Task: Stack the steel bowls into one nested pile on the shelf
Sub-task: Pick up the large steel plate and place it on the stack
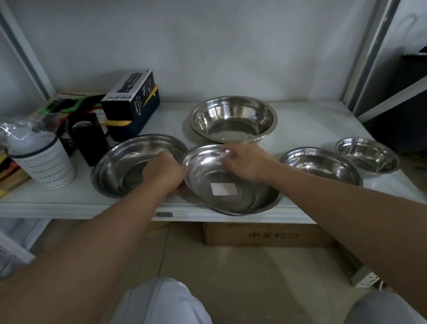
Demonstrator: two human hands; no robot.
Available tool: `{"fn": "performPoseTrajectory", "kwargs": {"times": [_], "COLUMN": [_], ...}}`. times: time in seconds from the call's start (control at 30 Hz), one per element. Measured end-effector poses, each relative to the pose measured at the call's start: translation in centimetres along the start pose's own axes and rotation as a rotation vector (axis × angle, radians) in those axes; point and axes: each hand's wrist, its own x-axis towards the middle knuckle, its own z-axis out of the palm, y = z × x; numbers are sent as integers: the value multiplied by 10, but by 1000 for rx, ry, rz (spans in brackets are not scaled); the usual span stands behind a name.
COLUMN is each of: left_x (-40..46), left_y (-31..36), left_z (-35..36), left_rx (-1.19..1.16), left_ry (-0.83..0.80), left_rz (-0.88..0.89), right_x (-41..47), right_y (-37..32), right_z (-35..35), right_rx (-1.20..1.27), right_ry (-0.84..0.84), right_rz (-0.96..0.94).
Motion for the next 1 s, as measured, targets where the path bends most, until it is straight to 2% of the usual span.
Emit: {"fn": "performPoseTrajectory", "kwargs": {"times": [0.13, 0.33, 0.47, 0.53, 0.63, 0.77, 0.87, 1.0], "left_x": [-1, -6, -4, -1, 5, 17, 28, 37], "left_y": [2, -18, -26, -35, -53, -80, -98, -118], "left_z": [-18, -62, -91, -100, -107, -107, -101, -86], "left_rx": [-96, -277, -296, -318, -363, -404, -404, -295], "left_ry": [51, 191, 342, 402, 438, 461, 434, 379], "left_rz": [68, 81, 85, 54, 2, -111, -161, -150], "right_x": [1, 12, 22, 25, 34, 45, 59, 68], "right_y": [-19, -47, -67, -76, -84, -93, -97, -98], "right_z": [-7, -24, -31, -34, -24, 11, 35, 53], "right_rx": [99, 37, -43, 61, 371, 589, 612, 435], "right_ry": [111, 202, 430, 490, 384, 273, 187, 130], "right_rz": [-41, -20, 72, 167, 305, 323, 320, 326]}}
